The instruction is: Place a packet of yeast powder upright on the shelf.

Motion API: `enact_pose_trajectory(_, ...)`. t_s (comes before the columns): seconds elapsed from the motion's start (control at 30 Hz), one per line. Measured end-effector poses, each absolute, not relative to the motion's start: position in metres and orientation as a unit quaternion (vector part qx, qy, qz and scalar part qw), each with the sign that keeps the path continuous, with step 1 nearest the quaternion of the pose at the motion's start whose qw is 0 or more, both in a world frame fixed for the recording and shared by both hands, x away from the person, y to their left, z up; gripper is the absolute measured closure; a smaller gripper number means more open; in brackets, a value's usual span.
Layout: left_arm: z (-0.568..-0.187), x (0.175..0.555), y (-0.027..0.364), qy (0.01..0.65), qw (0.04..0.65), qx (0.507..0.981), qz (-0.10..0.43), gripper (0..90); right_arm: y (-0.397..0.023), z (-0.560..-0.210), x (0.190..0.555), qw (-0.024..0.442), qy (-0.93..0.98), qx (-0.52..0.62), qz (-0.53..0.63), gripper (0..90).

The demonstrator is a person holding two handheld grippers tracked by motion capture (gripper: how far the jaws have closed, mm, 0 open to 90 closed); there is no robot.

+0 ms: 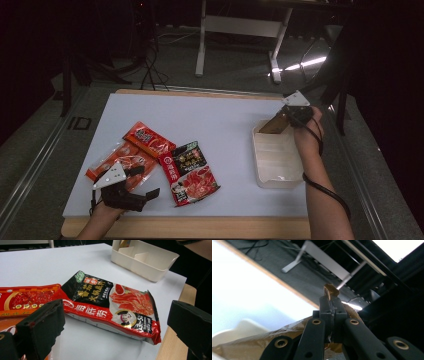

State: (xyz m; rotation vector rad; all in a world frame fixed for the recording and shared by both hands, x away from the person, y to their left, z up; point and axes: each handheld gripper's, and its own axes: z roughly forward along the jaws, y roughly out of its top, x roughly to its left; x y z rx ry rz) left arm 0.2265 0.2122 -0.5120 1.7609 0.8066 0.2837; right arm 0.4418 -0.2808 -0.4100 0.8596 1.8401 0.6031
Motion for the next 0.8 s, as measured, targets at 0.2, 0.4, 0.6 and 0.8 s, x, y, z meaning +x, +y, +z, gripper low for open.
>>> enact_pose_trajectory(0.2,-0.512,0.226,0.213,0.342,0.558,0.746,0.121,1.8,-0.263,-0.419,0.442,0.474,0.773,0.335,0.256,89.9)
enact_pose_trajectory(0.4,-0.512,0.227,0.212,0.343,0.557,0.747,0.12,1.8,-0.263,-0.414,0.444,0.386,0.773,0.374,0.338,89.8)
enact_pose_trajectory(0.6,-0.512,0.226,0.213,0.342,0.558,0.746,0.12,1.8,-0.261,-0.42,0.446,0.331,0.761,0.403,0.386,89.7)
enact_pose_trajectory(0.8,-0.512,0.226,0.213,0.341,0.559,0.746,0.121,1.8,-0.251,-0.424,0.448,0.323,0.76,0.41,0.387,88.8)
